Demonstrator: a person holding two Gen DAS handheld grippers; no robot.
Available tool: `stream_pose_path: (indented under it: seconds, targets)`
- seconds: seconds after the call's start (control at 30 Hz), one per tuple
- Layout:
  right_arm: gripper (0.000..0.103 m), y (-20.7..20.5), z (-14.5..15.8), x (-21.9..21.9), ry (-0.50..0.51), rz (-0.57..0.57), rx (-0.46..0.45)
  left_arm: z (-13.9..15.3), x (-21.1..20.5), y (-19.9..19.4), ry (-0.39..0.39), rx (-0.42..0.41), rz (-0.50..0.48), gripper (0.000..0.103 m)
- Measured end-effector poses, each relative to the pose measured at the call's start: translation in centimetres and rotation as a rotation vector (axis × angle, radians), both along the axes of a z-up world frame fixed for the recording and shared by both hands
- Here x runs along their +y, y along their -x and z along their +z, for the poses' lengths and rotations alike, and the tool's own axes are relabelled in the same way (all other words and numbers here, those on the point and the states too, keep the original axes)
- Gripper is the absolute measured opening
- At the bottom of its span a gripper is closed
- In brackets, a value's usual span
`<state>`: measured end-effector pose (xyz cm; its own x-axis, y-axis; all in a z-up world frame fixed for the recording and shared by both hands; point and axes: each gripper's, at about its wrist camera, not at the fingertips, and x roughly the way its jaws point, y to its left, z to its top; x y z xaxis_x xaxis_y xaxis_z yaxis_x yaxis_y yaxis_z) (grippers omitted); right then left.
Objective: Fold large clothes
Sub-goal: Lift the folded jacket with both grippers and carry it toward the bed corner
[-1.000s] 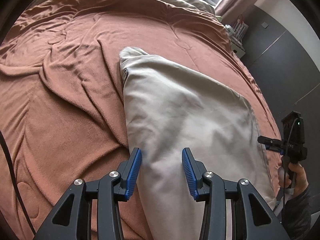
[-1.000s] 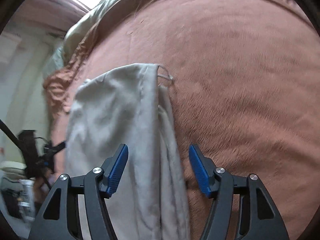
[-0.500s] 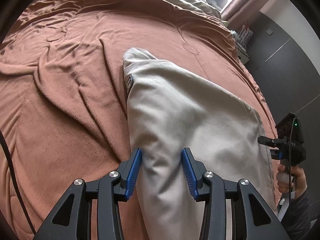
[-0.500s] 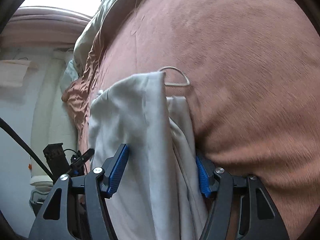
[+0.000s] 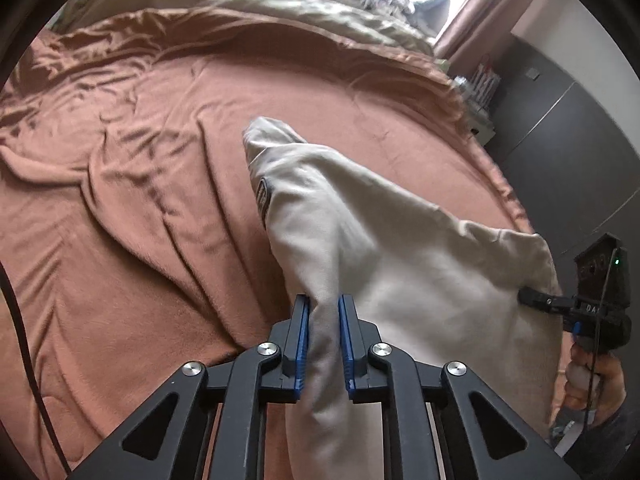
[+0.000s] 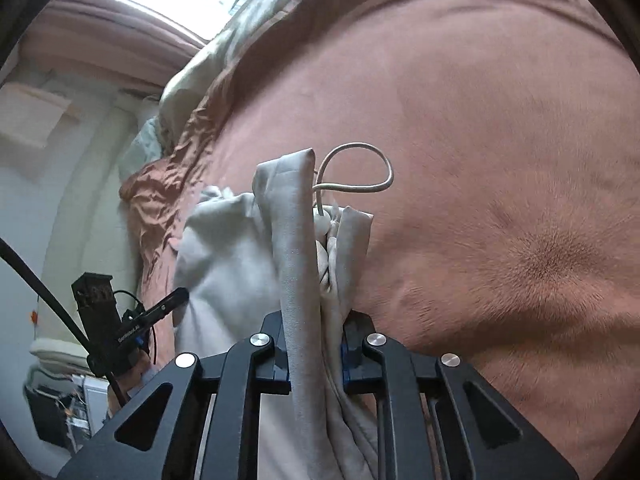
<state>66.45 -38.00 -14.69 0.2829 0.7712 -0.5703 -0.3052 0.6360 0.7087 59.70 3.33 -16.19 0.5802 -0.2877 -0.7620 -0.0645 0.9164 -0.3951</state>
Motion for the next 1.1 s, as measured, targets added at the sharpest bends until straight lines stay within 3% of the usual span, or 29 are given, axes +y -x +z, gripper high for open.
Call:
stream_pose_path:
  seconds: [0.2, 0.4, 0.63, 0.93, 1.1]
  targets:
    - [0.010, 5.6, 2.8, -0.8, -0.011, -0.012, -0.098, 5.0, -0.4, 3.2, 0.052, -0.110, -0.015, 0.012]
    - [0.010, 11.5, 4.8, -4.6, -0.050, -0.050, -0.176, 10.5, -2.1, 7.2, 0.067, -0.221, -0.053, 0.011]
    - [0.009, 18.4, 7.1, -10.3, -0.076, -0.096, -0.268, 16.1, -5.9, 11.2, 0.016, -0.337, -0.084, 0.010]
    - [0.009, 24.3, 10.3, -18.5, -0.064, -0.210, -0.365, 20.3, -13.6, 12.3, 0.007, -0.396, -0.191, 0.009]
    - [0.009, 26.3, 11.5, -23.7, -0.026, -0.252, -0.387, 21.7, -18.6, 11.5, 0.045, -0.402, -0.252, 0.009]
